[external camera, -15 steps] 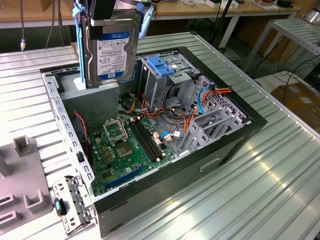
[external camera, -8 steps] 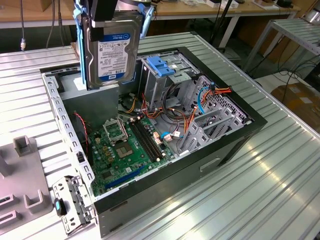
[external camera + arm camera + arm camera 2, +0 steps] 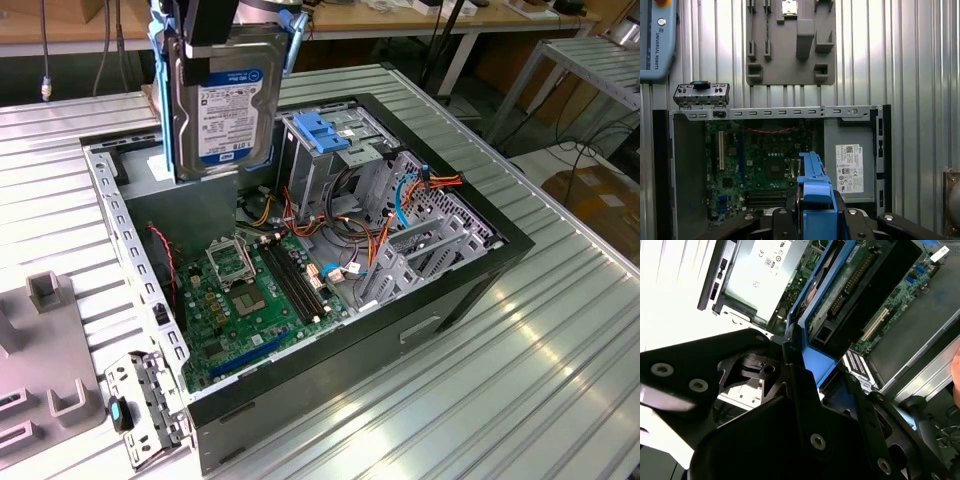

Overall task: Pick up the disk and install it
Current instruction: 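Insert the disk into the insertion slot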

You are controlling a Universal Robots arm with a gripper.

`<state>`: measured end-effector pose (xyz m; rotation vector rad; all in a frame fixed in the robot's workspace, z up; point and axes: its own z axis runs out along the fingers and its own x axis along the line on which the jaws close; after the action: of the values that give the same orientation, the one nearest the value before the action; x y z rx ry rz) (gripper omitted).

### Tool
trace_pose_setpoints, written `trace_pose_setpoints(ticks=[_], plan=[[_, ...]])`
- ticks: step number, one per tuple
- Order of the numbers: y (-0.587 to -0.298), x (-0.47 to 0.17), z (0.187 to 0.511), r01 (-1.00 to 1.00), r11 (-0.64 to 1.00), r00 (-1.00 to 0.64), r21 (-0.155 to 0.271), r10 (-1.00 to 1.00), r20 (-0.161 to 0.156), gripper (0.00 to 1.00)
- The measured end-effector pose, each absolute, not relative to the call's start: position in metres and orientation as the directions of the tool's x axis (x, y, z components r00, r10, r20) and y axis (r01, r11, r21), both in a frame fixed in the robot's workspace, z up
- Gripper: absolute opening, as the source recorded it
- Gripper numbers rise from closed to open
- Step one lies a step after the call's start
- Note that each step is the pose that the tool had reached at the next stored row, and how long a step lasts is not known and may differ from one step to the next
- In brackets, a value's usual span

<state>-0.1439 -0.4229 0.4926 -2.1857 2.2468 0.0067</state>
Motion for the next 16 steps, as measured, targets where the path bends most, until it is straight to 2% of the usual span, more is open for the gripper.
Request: trace_pose_setpoints(ticks=[16], plan=[[-0.433,-0.13,0.492,-1.0,0.028,-0.028,-0.002,-1.0,-0.006,0.37]])
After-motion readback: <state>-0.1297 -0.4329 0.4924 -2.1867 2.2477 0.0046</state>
